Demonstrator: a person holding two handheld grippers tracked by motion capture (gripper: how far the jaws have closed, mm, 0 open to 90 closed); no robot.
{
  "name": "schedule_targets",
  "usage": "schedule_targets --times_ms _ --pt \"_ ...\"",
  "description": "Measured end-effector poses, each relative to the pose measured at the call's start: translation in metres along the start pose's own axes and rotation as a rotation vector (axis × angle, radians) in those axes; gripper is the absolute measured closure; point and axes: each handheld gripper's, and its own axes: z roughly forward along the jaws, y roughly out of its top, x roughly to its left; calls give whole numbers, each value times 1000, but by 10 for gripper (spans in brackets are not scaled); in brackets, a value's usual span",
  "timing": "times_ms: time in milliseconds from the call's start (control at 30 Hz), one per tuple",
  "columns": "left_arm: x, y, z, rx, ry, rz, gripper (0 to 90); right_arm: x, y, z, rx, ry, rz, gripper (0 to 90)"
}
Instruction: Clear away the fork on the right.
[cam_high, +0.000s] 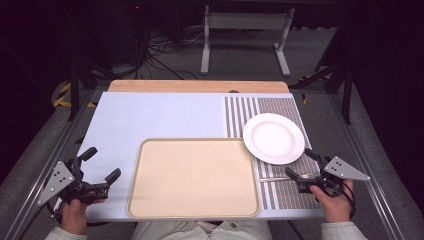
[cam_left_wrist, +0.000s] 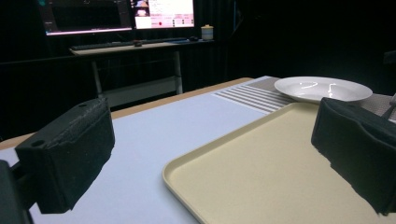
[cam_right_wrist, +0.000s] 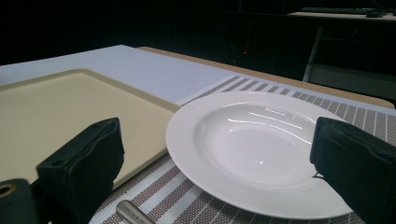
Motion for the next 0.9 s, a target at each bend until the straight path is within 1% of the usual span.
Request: schedule_targets --times_ms 400,700,800,900 --pt "0 0 0 2 -2 0 2 1 1 0 1 0 -1 34" --pt "0 0 0 3 0 0 2 2 3 1 7 2 -12 34" --pt "-1 0 0 2 2 0 3 1 7 4 6 8 -10 35" --pt "-1 0 -1 4 5 3 2 1 14 8 3 28 -3 35"
